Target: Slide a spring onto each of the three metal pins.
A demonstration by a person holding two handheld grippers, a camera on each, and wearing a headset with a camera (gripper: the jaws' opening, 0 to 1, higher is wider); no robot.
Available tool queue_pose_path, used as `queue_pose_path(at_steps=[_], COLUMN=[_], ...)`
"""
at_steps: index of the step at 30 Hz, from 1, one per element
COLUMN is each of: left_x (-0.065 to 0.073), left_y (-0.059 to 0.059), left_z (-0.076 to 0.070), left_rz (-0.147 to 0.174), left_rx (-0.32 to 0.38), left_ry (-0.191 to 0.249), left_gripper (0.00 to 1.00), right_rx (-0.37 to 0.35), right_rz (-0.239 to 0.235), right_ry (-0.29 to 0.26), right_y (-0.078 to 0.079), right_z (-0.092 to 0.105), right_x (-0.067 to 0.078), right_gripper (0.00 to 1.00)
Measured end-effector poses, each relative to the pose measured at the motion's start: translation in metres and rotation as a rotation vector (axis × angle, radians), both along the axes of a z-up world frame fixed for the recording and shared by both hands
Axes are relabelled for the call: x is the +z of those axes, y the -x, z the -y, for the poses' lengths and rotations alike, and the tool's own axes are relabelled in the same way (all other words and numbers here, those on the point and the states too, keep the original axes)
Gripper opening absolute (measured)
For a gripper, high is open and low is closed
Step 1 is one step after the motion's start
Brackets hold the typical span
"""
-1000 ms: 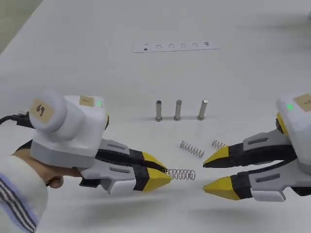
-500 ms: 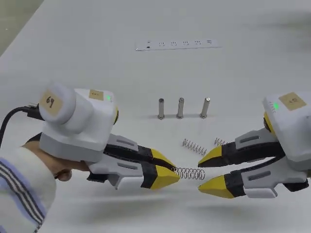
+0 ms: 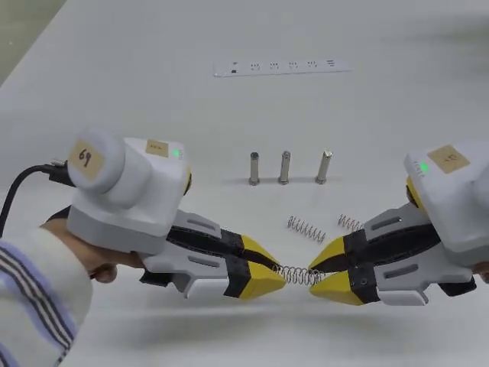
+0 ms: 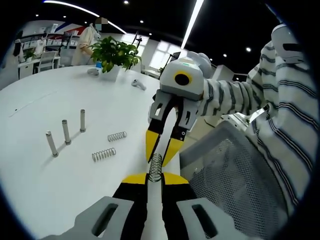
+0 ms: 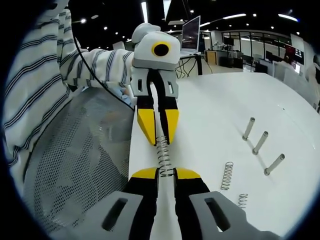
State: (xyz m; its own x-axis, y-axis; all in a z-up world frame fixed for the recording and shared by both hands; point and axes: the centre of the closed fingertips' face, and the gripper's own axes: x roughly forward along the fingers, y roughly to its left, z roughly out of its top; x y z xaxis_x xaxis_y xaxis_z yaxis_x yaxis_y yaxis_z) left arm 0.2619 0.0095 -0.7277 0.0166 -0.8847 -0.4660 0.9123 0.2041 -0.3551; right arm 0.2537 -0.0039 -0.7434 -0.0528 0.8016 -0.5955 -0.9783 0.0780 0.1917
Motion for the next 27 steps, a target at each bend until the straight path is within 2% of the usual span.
queue_pose_path(at_steps=[3,4,5,8,12,14,20,23,27], left_x=[-0.001,-0.002,-0.002,-0.004,-0.005,-0.006,-0.009,-0.01,-0.012], left_y=[0.0,0.0,0.0,-0.001,0.0,0.0,-0.001,0.001,0.003], left_z=[0.0,-0.001,-0.001,0.0,0.002,0.002,0.003,0.003,0.002], left_rz=[0.0,0.0,-0.001,-0.01,-0.006,-0.007,-0.007,-0.009,-0.006], left_rx=[-0.003,-0.002,-0.002,0.001,-0.004,-0.002,0.0,-0.011,-0.021], left_ry=[-0.004,-0.006,-0.006,-0.014,-0.013,-0.009,-0.011,-0.016,-0.025], left_gripper=[0.02,0.02,0.02,0.02,0.02,0.02,0.02,0.02,0.02], right_rx=[0.005,-0.001,-0.015,-0.02,-0.009,-0.016,0.014,0.024,0.042], right_rz=[0.001,-0.007,-0.037,-0.045,-0.05,-0.071,-0.058,-0.088,-0.087], right_ry=[0.007,0.009,0.014,0.022,0.036,0.047,0.079,0.101,0.118], right_y=[0.0,0.0,0.0,-0.001,0.0,0.0,0.001,0.003,0.005], right_z=[0.0,0.0,0.0,0.001,0.002,0.003,0.004,0.005,0.004], right_x=[-0.001,-0.002,-0.003,-0.004,-0.005,-0.005,-0.008,-0.009,-0.01], right_gripper=[0.09,0.09,0.09,0.09,0.09,0.09,0.08,0.08,0.08])
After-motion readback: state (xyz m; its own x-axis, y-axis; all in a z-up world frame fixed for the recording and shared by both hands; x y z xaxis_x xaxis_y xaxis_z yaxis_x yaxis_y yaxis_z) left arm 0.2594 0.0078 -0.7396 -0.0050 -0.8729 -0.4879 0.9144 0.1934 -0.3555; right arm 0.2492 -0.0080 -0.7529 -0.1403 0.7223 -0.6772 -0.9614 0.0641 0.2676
